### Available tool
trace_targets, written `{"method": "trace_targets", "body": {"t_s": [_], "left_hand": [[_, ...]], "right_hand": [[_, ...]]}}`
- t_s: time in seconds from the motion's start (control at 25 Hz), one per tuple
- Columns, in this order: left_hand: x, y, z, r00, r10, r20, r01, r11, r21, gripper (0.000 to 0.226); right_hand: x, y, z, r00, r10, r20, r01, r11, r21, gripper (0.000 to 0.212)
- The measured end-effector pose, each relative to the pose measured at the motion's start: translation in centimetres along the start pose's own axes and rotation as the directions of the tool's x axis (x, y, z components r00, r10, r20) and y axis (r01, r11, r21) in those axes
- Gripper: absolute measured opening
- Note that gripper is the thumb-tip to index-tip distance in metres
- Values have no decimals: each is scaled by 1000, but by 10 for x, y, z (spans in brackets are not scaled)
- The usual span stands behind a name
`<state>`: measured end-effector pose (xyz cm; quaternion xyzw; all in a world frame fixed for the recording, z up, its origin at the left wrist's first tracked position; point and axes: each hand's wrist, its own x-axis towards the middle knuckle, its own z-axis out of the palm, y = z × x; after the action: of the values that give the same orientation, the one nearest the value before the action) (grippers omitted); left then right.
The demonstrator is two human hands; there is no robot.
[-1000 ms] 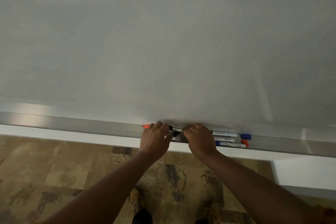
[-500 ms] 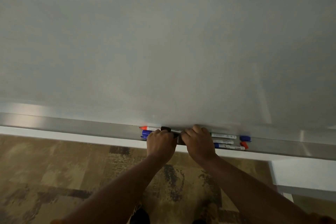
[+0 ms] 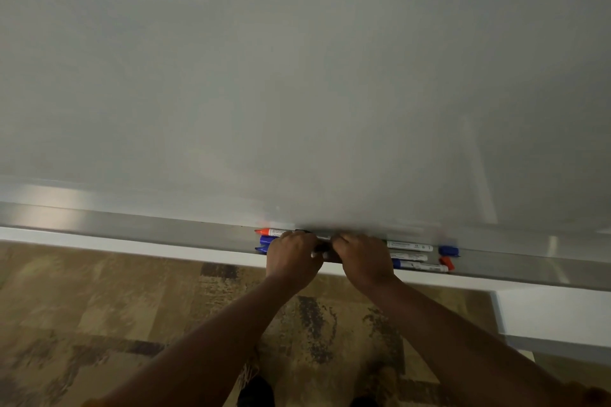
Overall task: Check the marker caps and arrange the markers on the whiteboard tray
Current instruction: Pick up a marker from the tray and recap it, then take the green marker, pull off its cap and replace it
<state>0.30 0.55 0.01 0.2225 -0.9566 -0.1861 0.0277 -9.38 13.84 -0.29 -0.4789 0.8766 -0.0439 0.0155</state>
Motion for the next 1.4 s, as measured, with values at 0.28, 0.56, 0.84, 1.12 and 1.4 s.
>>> {"method": "trace_targets", "body": {"t_s": [0.28, 0.56, 0.84, 1.12, 1.4], "left_hand": [[-5, -13, -3, 996, 91, -8, -91, 995, -40, 10], [-6, -7, -8, 995, 94, -19, -96, 979, -179, 3], [-3, 28, -19, 992, 105, 67, -77, 939, -335, 10], [-7, 43, -14, 985, 67, 156, -12, 943, -332, 16], [-9, 40, -8, 985, 51, 167, 7, 944, -330, 20]], "right_hand": [[-2, 3, 2, 1000, -16, 15, 15, 999, 31, 8], [-17, 13, -2, 999, 1, -39, 3, 996, 88, 33], [-47, 54, -18, 963, 269, 11, -266, 945, 190, 23], [-64, 71, -32, 913, 398, 90, -408, 898, 162, 33], [-55, 67, -26, 949, 235, 209, -251, 966, 55, 15]]}}
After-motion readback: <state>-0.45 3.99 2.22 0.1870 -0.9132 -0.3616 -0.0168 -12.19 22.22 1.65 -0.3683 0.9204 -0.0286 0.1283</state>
